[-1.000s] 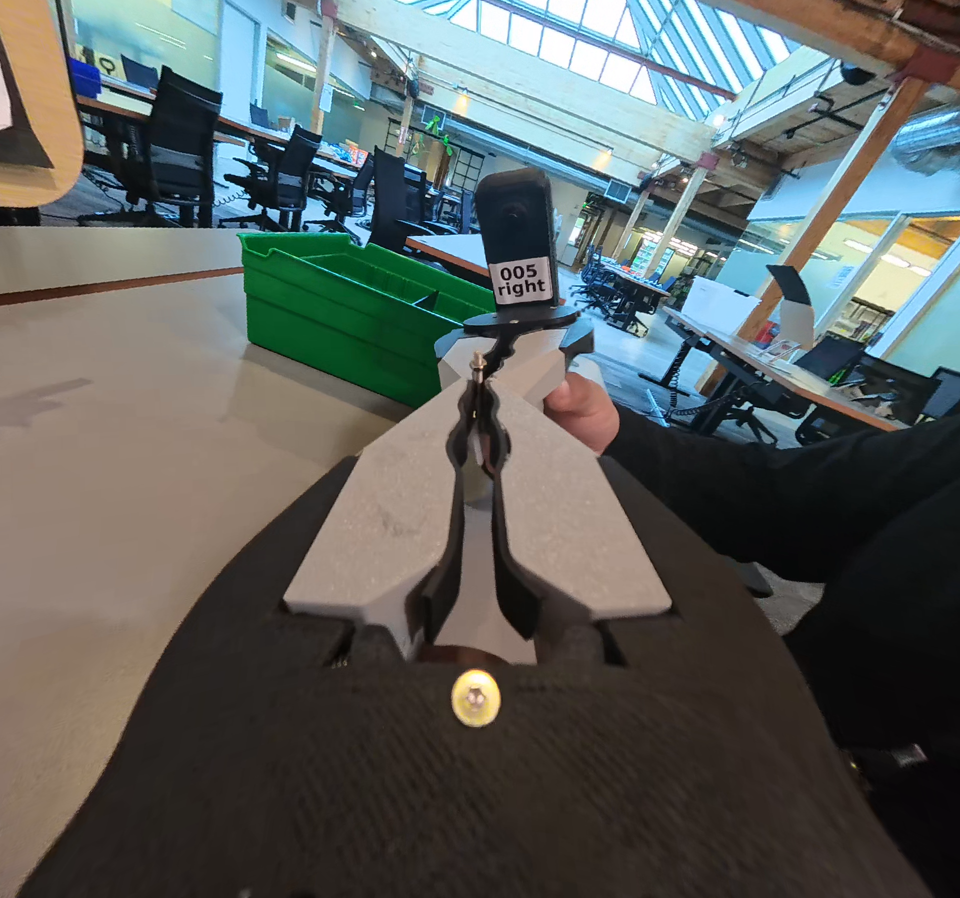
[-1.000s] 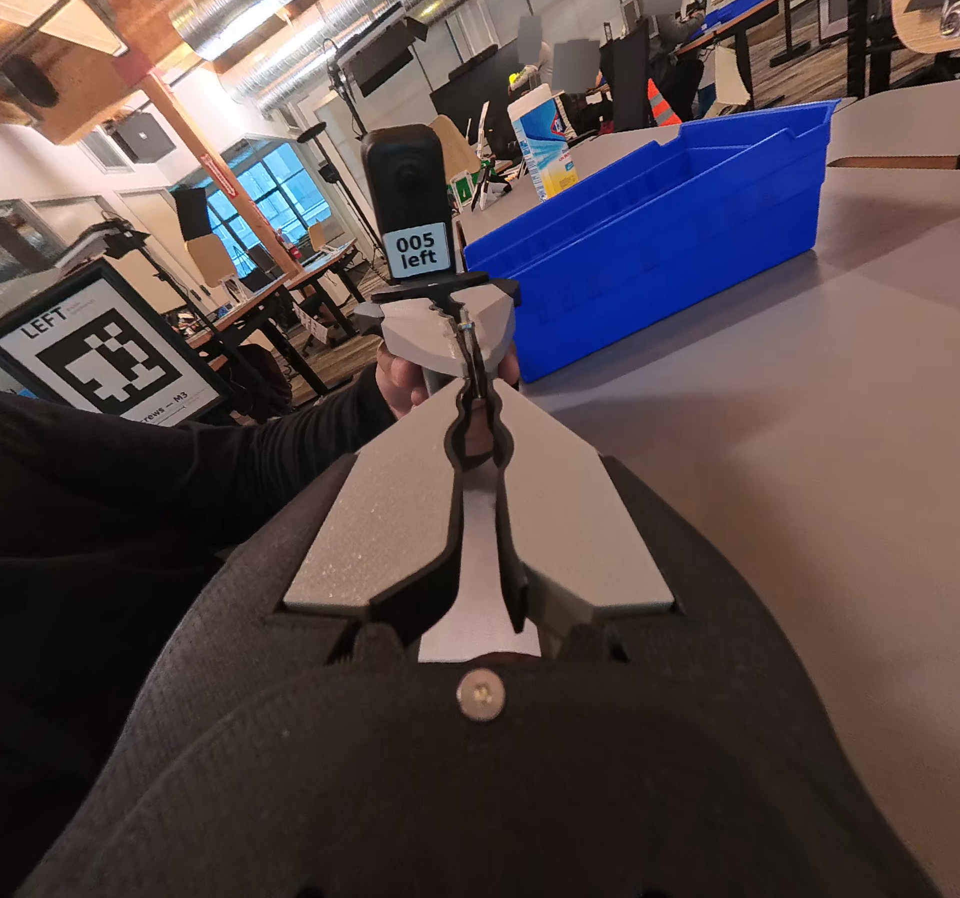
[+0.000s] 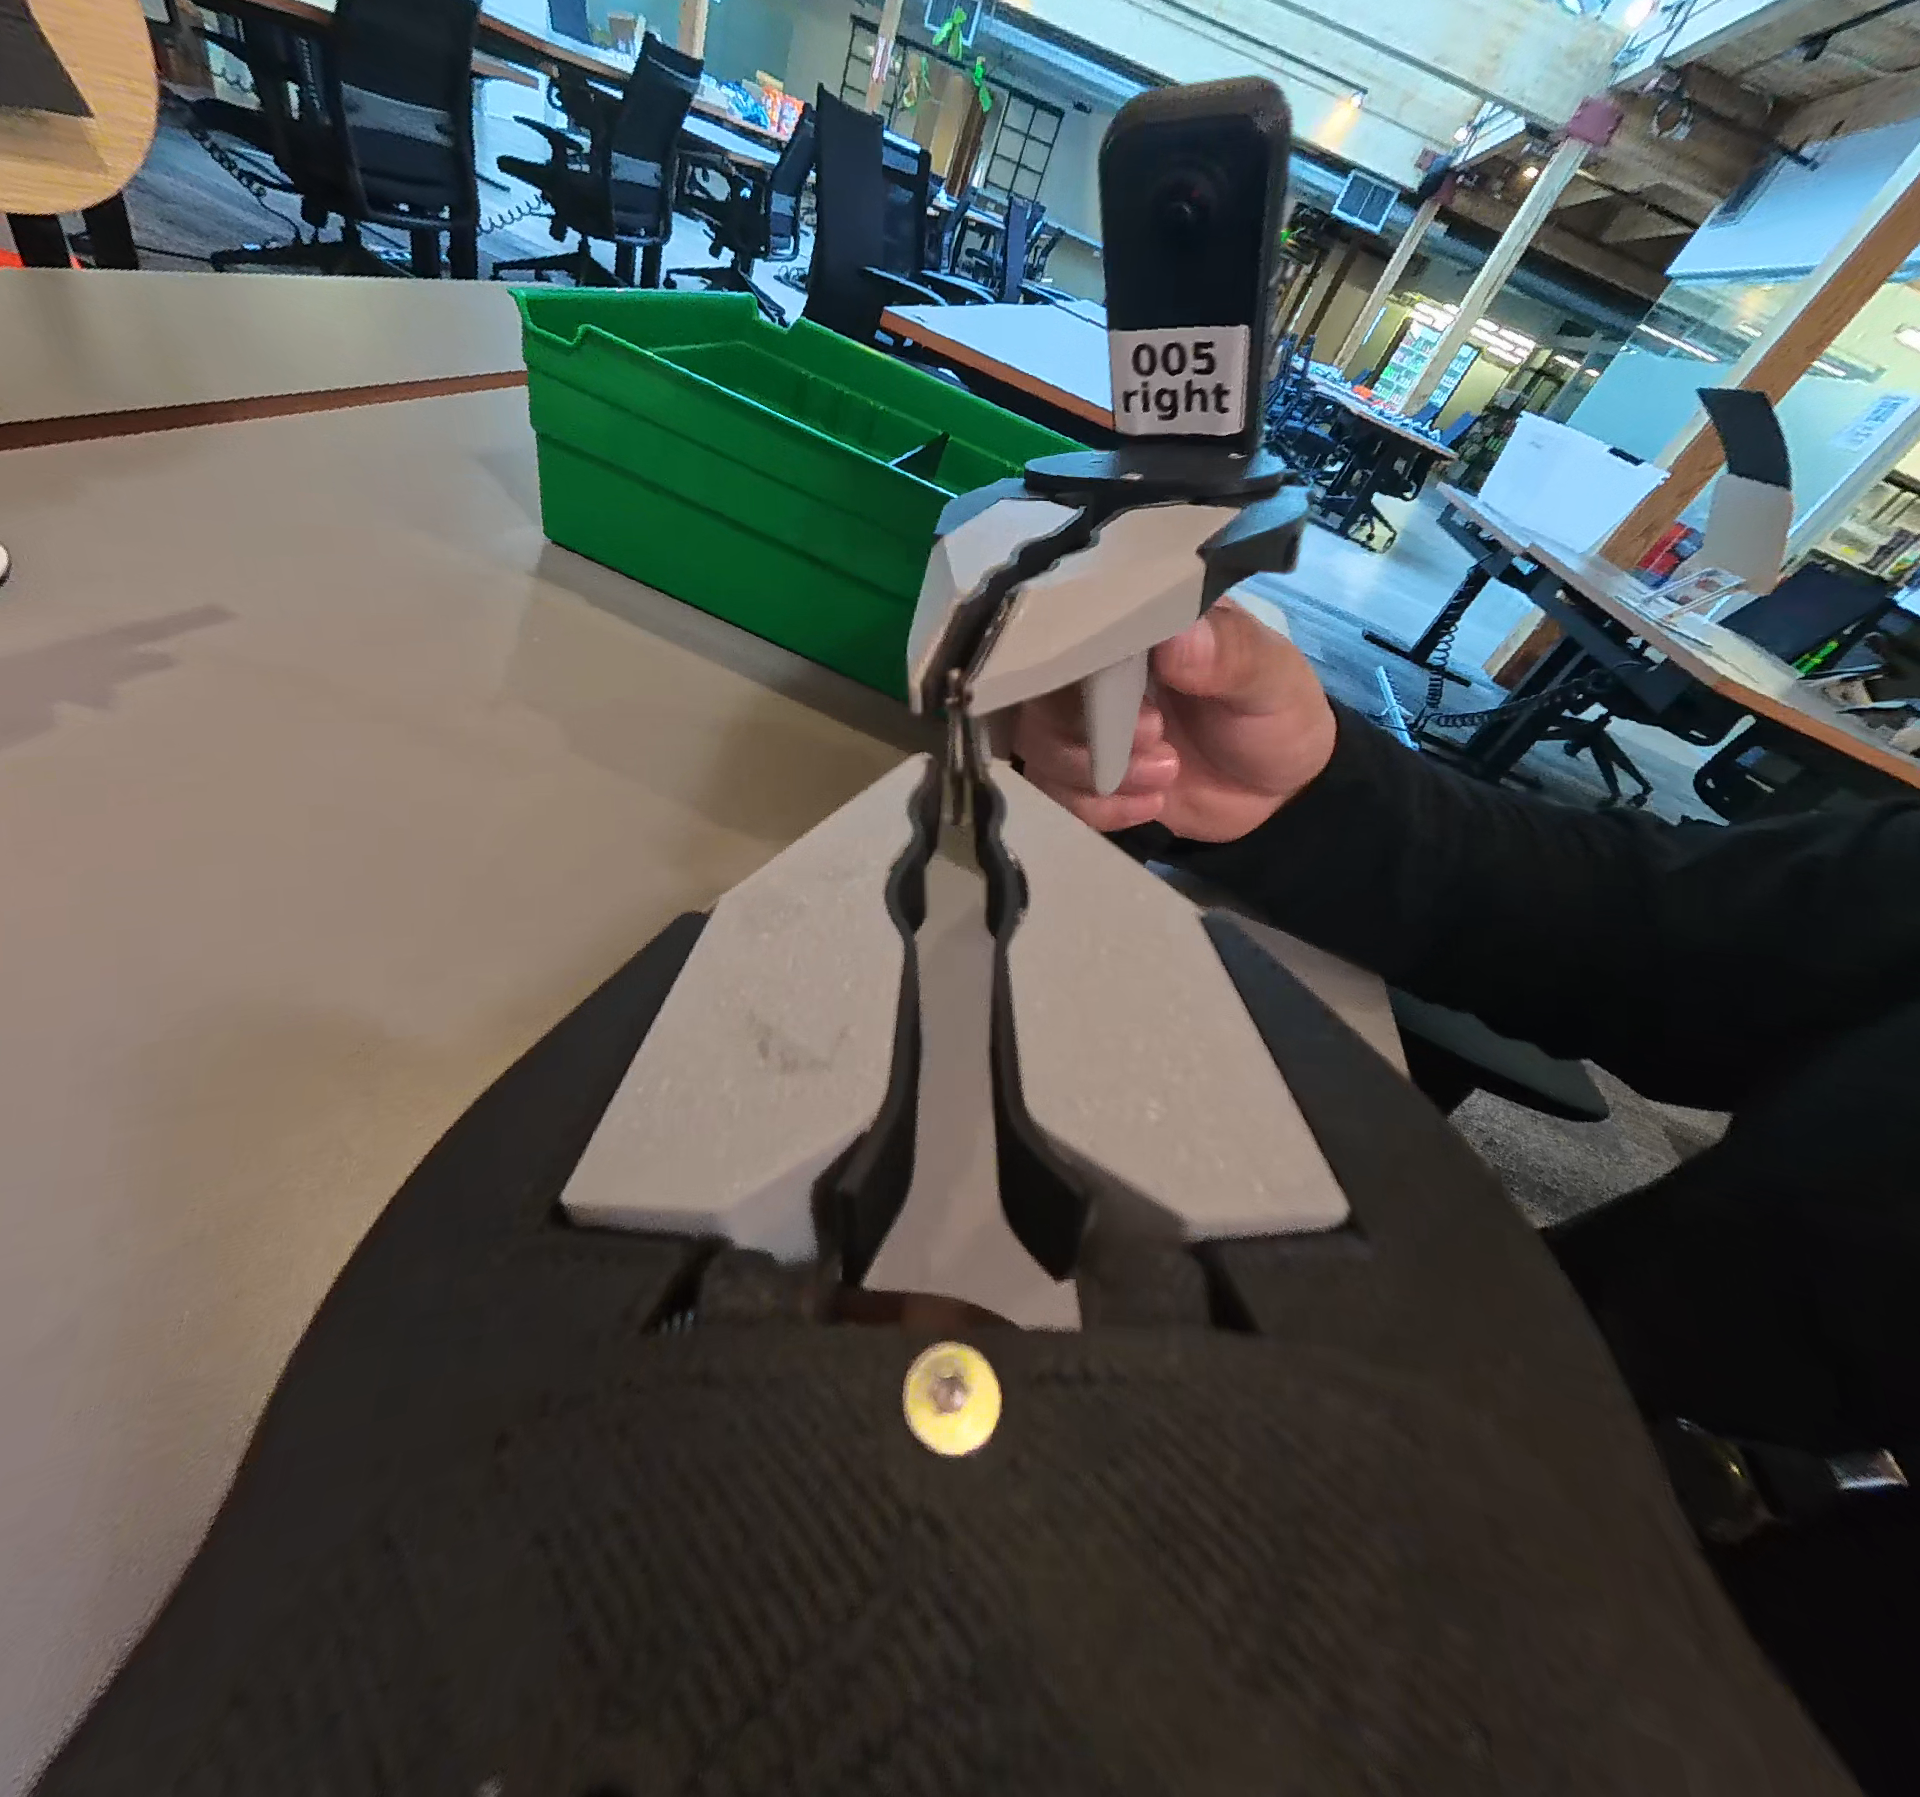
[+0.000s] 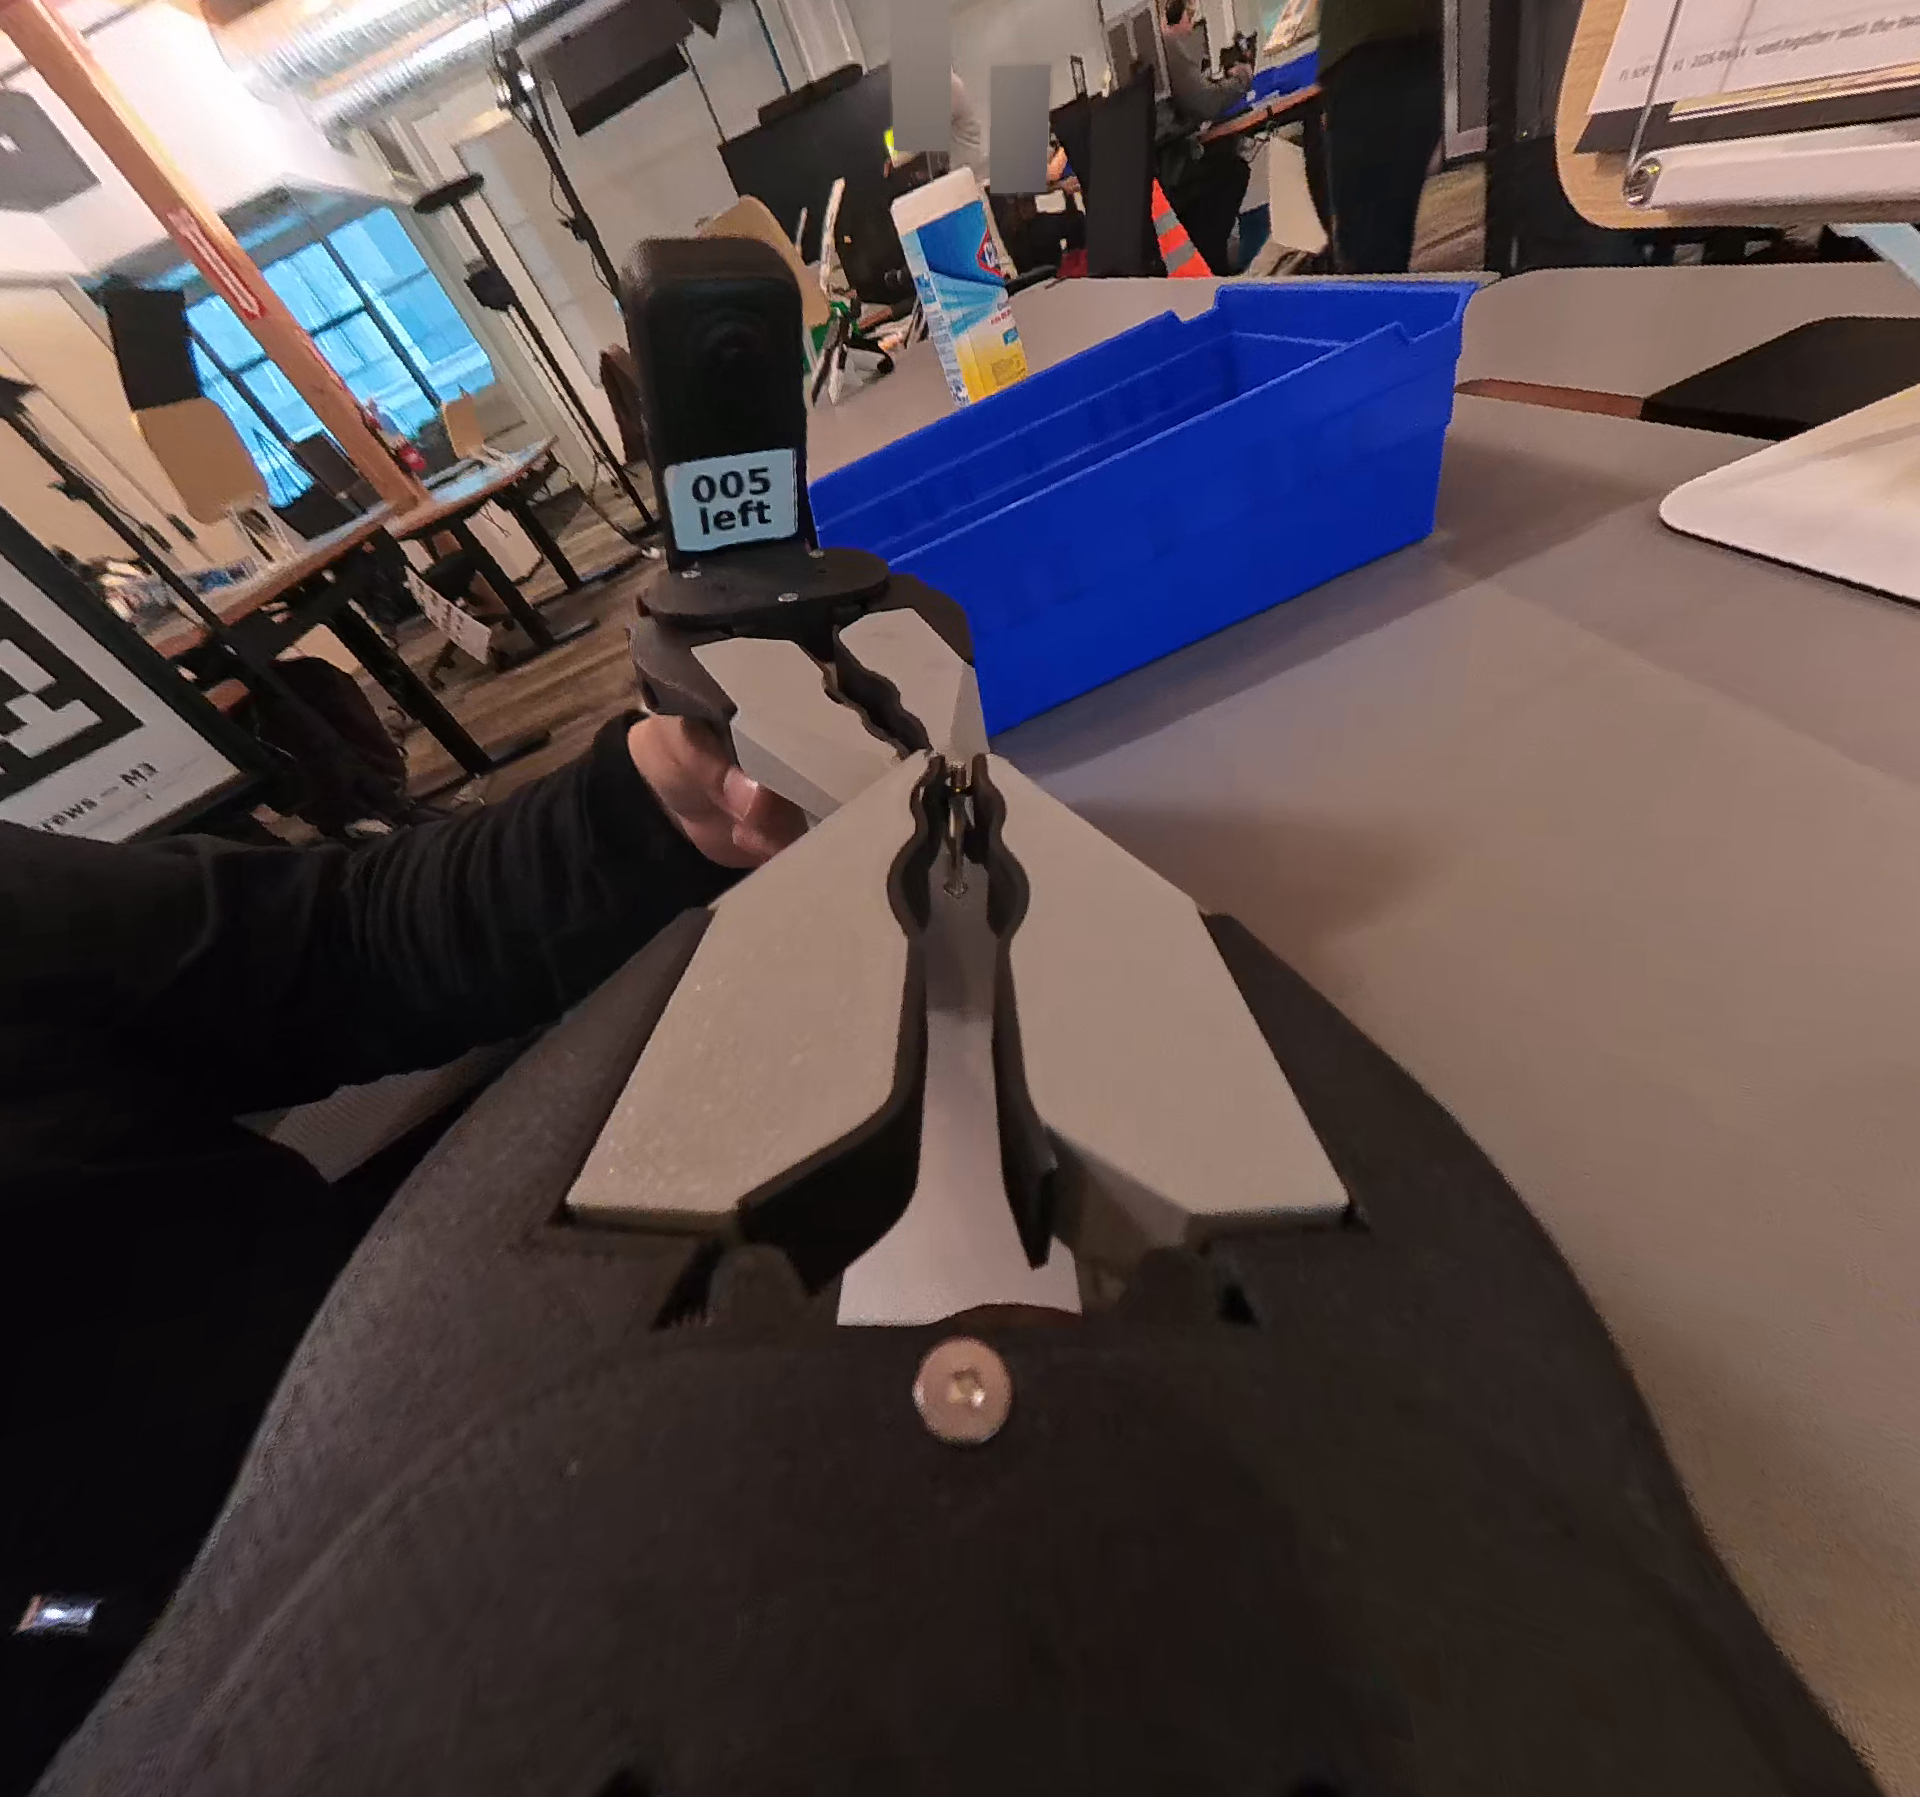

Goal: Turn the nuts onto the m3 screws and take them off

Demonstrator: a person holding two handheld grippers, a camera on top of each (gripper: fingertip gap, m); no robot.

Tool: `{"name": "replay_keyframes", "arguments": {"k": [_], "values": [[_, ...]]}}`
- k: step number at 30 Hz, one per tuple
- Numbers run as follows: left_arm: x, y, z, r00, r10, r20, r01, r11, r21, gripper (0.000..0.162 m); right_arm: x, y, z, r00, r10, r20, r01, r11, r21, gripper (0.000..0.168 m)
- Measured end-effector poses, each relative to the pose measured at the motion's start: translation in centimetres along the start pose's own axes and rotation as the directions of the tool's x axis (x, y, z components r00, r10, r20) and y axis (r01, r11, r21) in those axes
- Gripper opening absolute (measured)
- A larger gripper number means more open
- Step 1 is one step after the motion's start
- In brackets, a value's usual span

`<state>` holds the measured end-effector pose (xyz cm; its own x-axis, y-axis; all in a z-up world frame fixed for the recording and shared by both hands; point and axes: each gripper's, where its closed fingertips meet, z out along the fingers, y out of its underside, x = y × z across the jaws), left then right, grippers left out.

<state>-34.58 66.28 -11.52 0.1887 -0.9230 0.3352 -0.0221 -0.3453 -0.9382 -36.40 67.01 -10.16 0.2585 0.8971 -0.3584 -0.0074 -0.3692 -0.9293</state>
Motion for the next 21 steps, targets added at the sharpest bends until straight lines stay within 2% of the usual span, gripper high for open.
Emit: {"name": "replay_keyframes", "arguments": {"k": [2, 7, 9, 16, 21], "values": [[-0.14, 0.09, 0.05, 1.0, -0.002, 0.008, 0.002, 1.0, -0.006, 0.008, 0.12, -0.4, -0.3, 1.0, 0.021, 0.007, -0.021, 0.999, 0.026, 0.002], [0.05, 0.09, 0.23, 1.0, 0.002, 0.003, -0.002, 1.0, -0.001, 0.009, 0.02, -0.45, -0.27, 0.999, 0.038, 0.021, -0.038, 0.999, 0.034, 0.002], [0.08, 0.0, 0.22, 1.0, 0.001, 0.001, -0.001, 1.0, 0.006, 0.0, -0.06, -0.28, -0.06, 0.999, 0.032, 0.019, -0.032, 0.999, 0.026, 0.002], [-0.12, 0.11, 0.13, 1.0, 0.024, 0.014, -0.024, 1.0, -0.001, 0.0, 0.03, -0.18, 0.0, 1.0, 0.02, 0.007, -0.02, 1.0, 0.021, 0.002], [0.12, -0.06, 0.2, 1.0, -0.018, -0.014, 0.018, 1.0, 0.014, 0.0, -0.04, -0.29, -0.03, 1.0, 0.019, 0.01, -0.02, 0.999, 0.027, 0.002]]}}
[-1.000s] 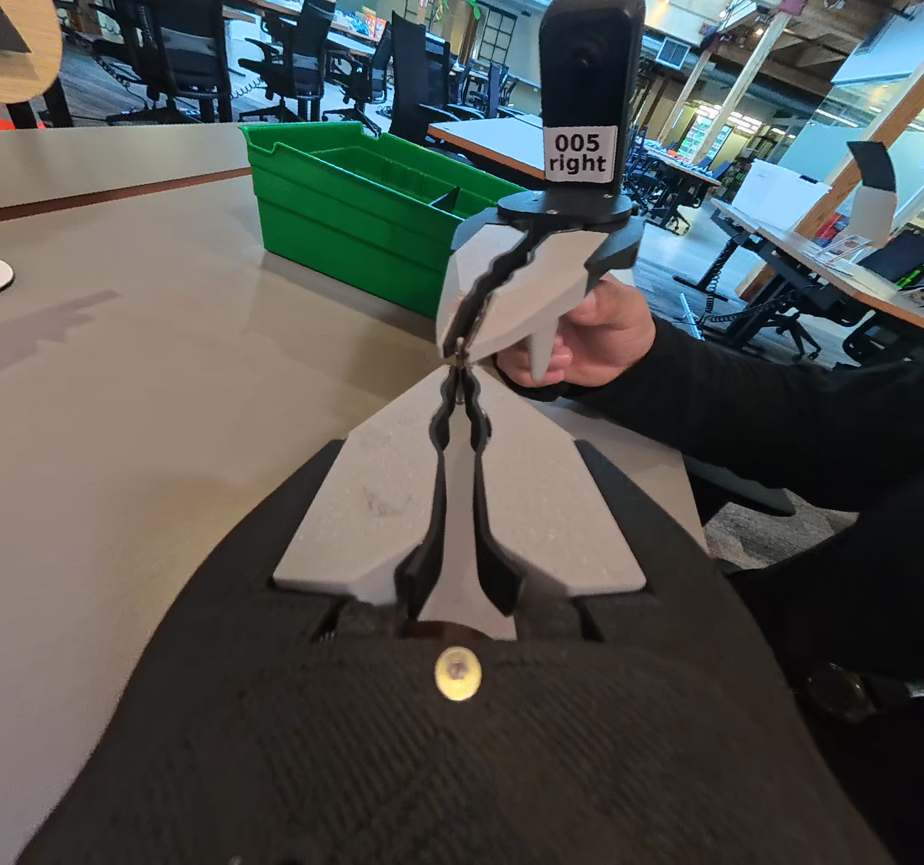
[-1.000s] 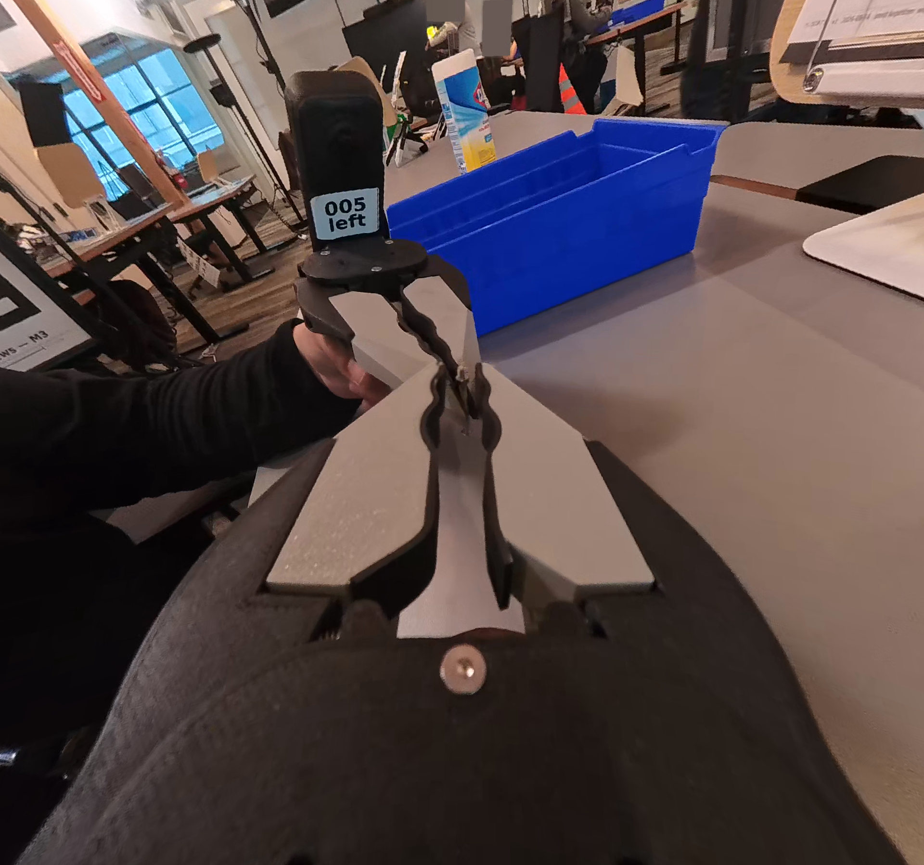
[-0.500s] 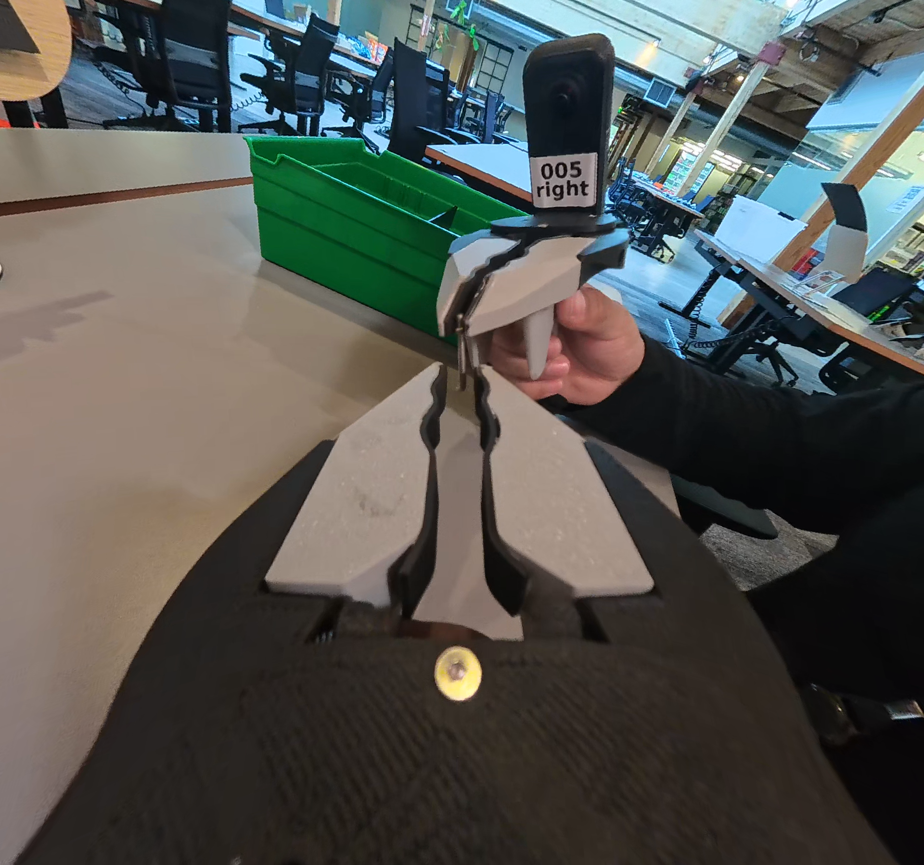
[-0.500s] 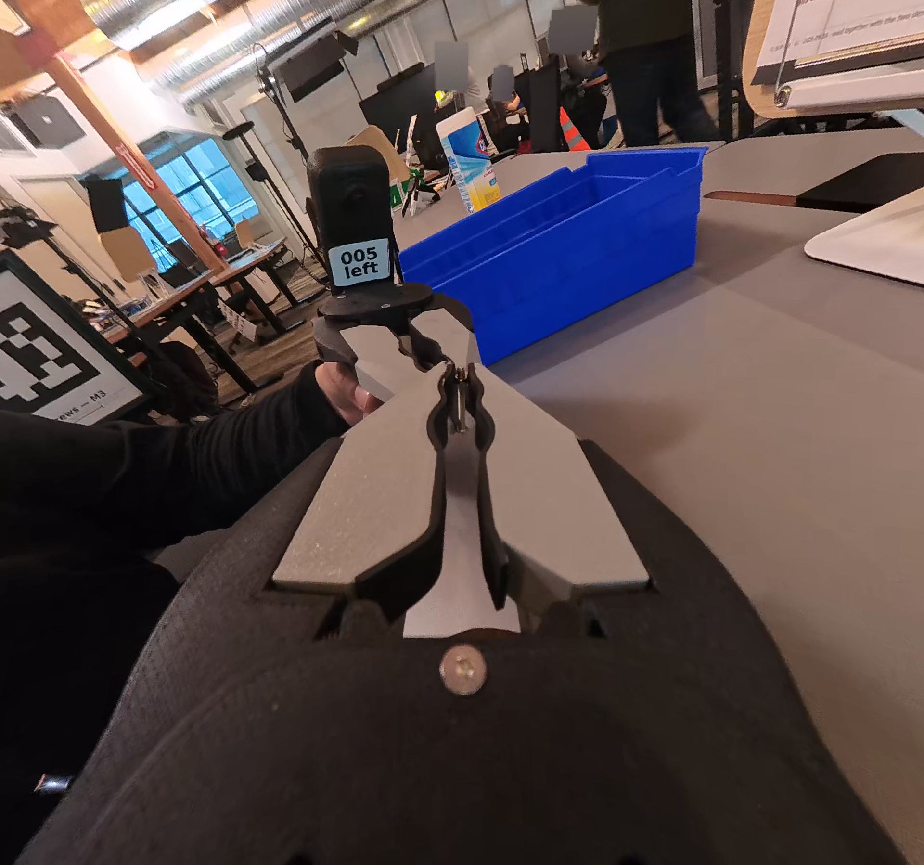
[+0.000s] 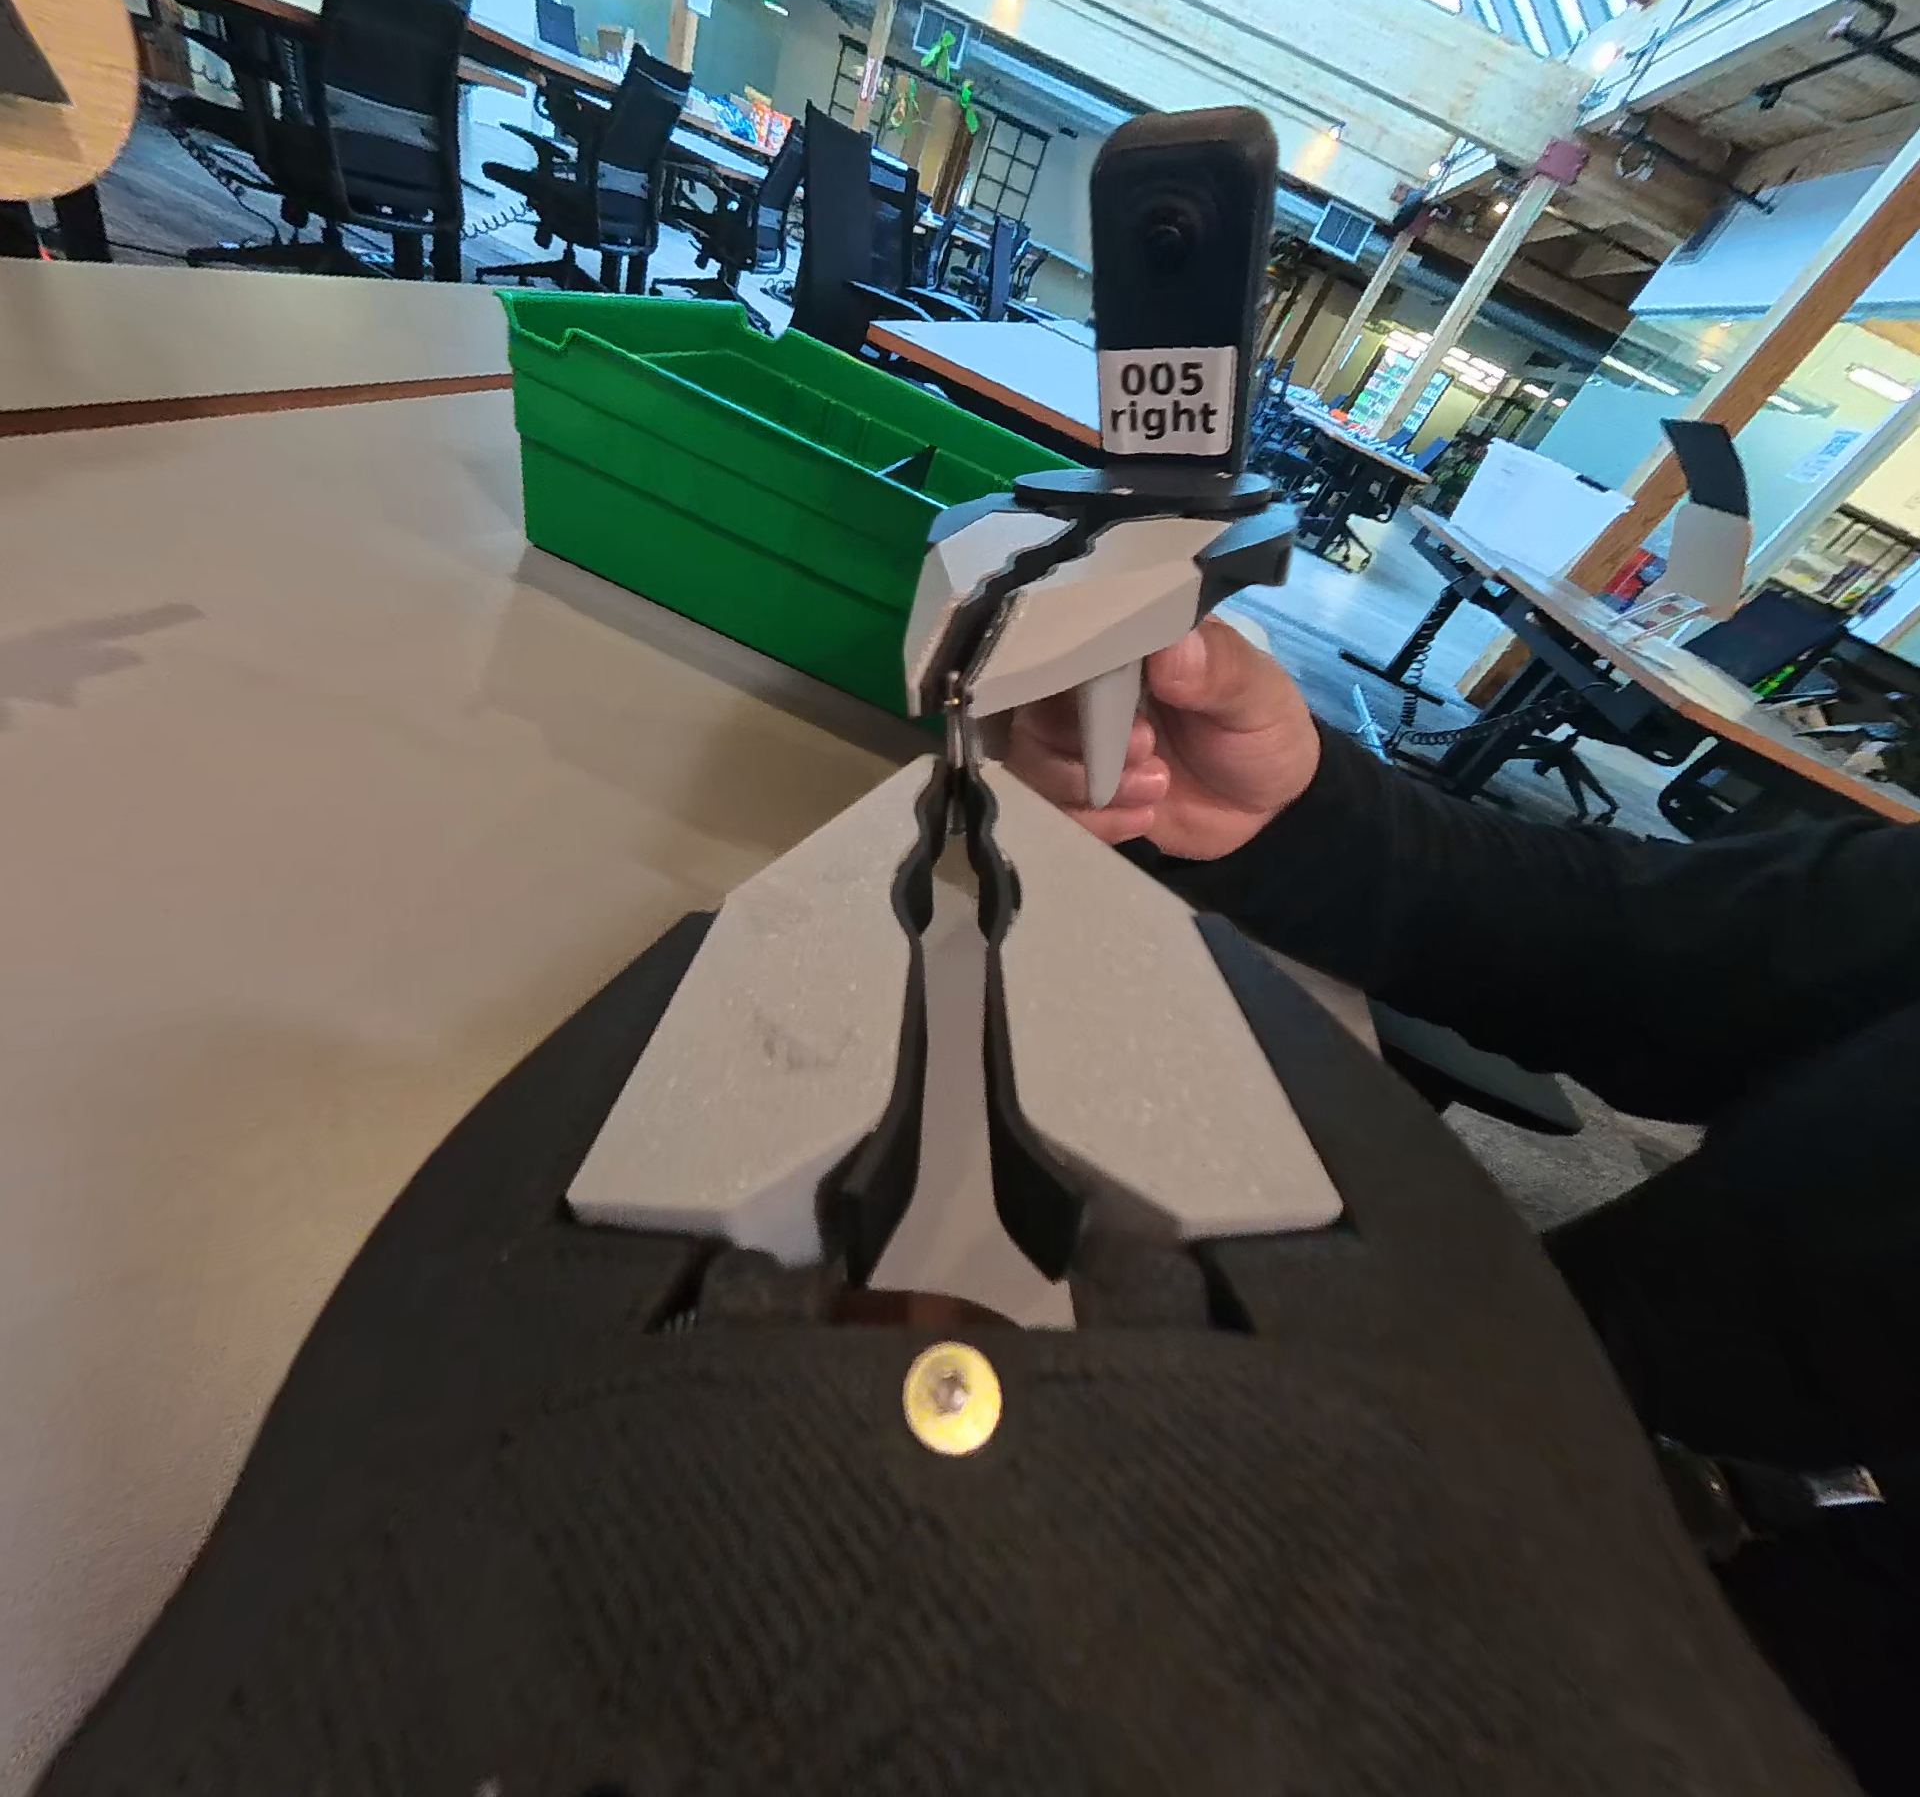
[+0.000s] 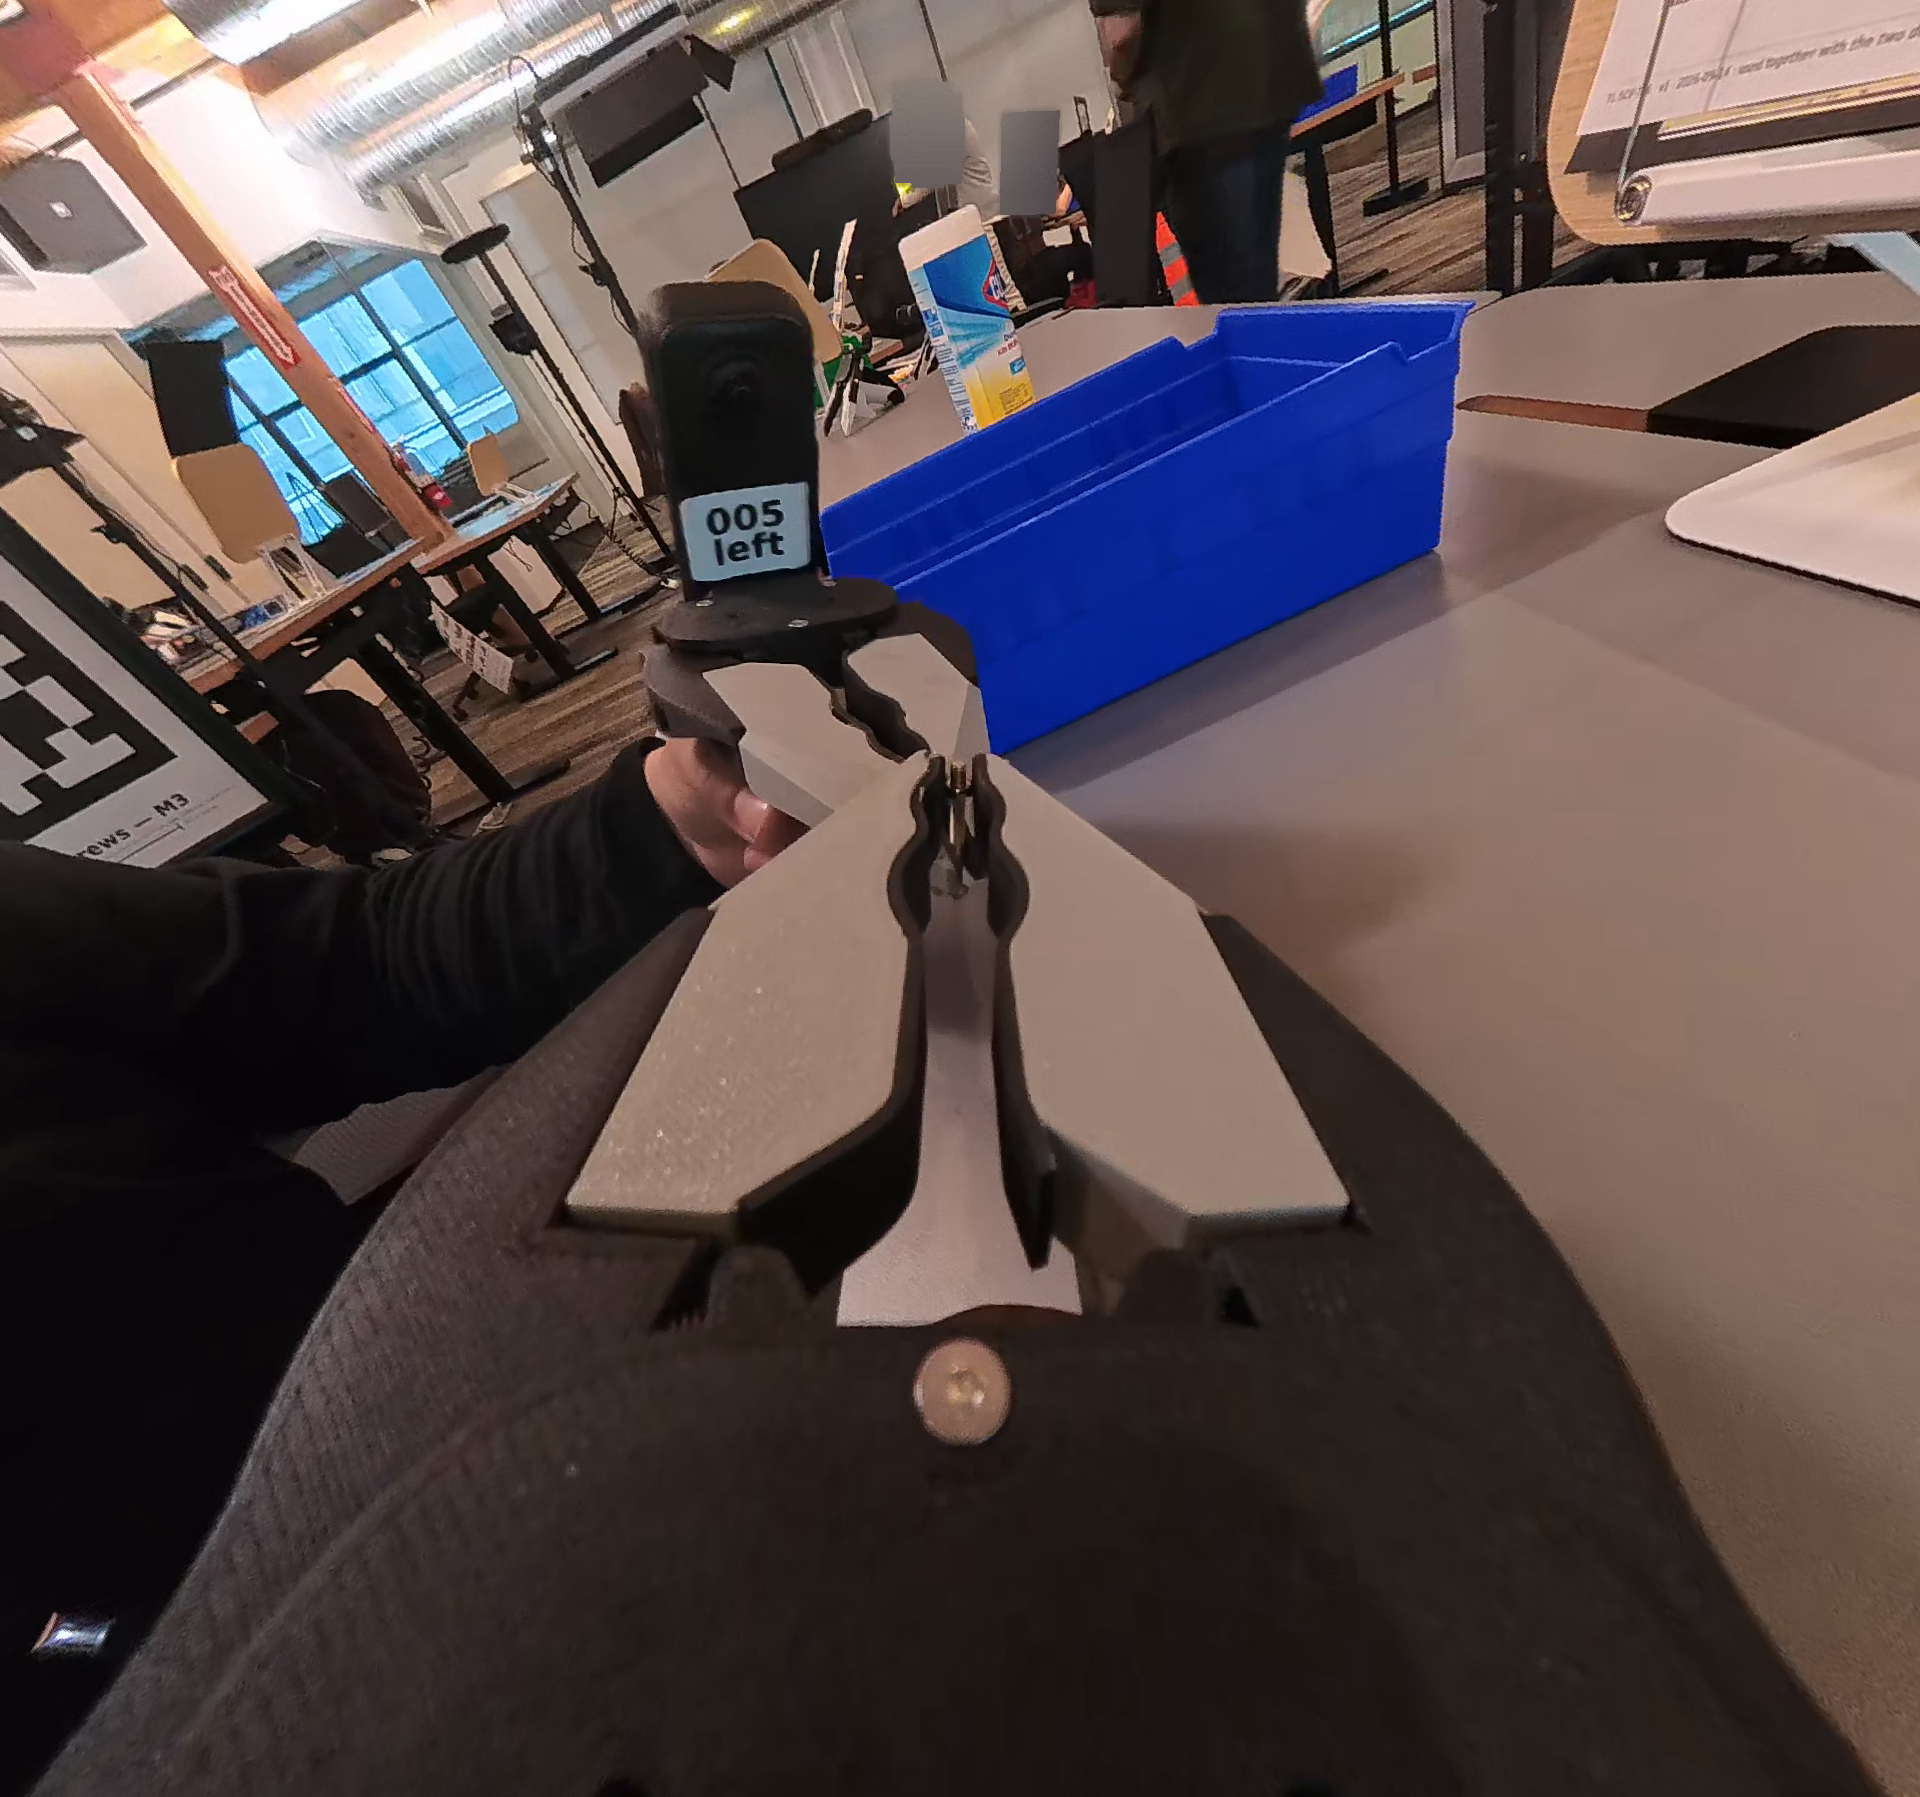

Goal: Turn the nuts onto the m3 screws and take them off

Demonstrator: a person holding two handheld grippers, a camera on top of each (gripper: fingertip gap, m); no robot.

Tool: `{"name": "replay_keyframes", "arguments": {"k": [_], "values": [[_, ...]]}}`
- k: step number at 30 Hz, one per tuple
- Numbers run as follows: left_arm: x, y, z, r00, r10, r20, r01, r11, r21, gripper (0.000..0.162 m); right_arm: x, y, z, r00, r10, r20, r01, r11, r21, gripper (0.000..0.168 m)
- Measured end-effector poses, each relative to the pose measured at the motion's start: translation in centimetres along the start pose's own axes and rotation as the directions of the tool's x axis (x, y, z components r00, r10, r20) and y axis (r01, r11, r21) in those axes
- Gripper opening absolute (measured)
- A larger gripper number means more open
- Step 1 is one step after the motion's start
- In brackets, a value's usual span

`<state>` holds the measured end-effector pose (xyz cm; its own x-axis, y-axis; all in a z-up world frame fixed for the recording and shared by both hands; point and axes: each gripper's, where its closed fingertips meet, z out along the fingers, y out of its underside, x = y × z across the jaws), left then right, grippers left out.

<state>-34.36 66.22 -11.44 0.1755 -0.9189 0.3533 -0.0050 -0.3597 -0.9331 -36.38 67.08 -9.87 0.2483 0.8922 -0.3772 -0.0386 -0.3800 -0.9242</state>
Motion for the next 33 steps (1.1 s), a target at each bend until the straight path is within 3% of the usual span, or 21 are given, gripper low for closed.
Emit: {"name": "replay_keyframes", "arguments": {"k": [16, 22, 26, 33], "values": [[0.0, -0.1, -0.1, 1.0, 0.005, -0.003, -0.005, 1.0, 0.01, 0.0, -0.1, -0.1, -0.2, 1.0, 0.0, 0.003, 0.0, 1.0, 0.005, 0.002], [-0.4, -0.1, -0.2, 0.997, 0.066, 0.048, -0.066, 0.998, 0.0, 0.0, 0.1, -0.2, -0.1, 1.0, -0.002, -0.006, 0.002, 1.0, 0.011, 0.002], [-1.1, -0.6, -0.5, 0.996, 0.049, 0.081, -0.051, 0.998, 0.028, 0.0, -0.1, -0.2, -0.1, 1.0, 0.012, 0.012, -0.013, 1.0, 0.017, 0.015], [-1.1, -0.9, -0.7, 0.994, 0.055, 0.092, -0.058, 0.998, 0.037, 0.0, 0.1, -0.4, -0.1, 1.0, -0.02, -0.014, 0.021, 0.999, 0.033, 0.018]]}}
